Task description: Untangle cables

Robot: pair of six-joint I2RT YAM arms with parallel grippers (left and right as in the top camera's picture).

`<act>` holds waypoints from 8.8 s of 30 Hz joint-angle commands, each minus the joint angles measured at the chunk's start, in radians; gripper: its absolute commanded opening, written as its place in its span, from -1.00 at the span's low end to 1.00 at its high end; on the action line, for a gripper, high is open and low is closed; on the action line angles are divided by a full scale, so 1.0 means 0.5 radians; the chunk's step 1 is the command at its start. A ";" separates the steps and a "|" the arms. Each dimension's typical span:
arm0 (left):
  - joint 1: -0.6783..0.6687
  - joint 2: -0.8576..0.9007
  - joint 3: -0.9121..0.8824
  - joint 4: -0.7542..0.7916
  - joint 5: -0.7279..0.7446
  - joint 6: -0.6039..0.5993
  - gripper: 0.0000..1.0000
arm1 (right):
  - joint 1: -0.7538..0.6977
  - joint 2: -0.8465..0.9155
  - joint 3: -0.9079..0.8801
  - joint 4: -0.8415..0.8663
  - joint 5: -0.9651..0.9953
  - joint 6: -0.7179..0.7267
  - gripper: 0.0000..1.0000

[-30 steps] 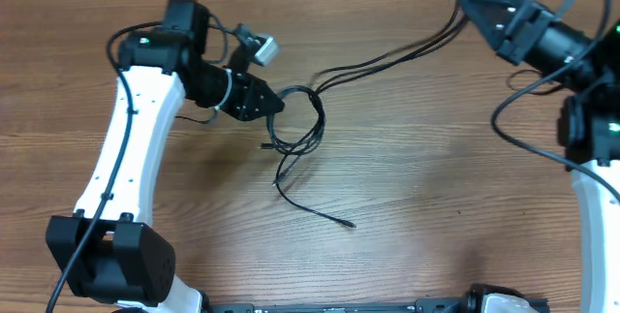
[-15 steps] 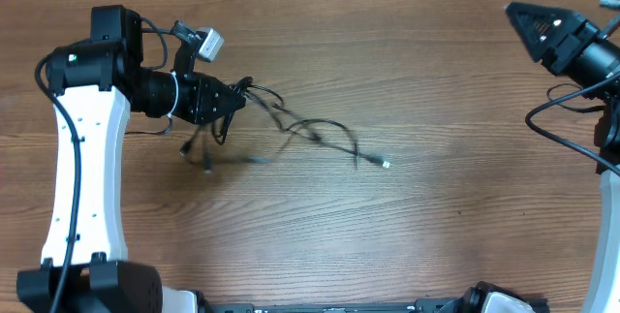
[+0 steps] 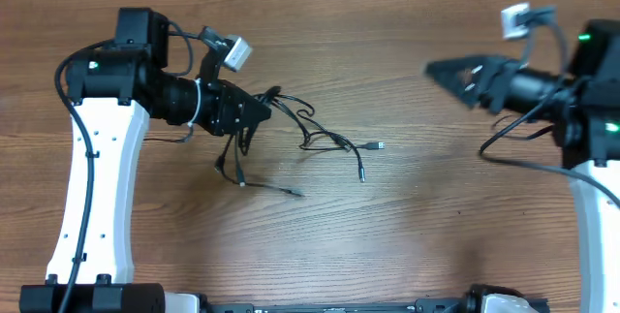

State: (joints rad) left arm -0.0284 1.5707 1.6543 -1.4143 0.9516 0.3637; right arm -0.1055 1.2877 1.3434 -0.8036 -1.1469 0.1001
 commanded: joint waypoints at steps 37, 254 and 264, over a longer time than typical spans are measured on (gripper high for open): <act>-0.257 -0.050 -0.005 0.082 0.478 -1.020 -0.92 | 1.177 0.410 0.009 -0.264 0.496 -1.484 0.69; -0.049 -0.101 -0.512 0.325 -0.681 -0.285 -0.81 | -0.111 0.035 0.010 1.793 -0.843 1.216 -0.76; -0.049 -0.304 -0.497 0.324 -0.567 -0.311 -0.77 | -0.008 0.218 0.010 1.529 -0.845 1.089 -0.45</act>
State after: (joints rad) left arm -0.0582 1.4712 1.3991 -1.2602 0.6167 0.2214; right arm -0.1795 1.4143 1.3399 -0.0376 -1.5364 0.6979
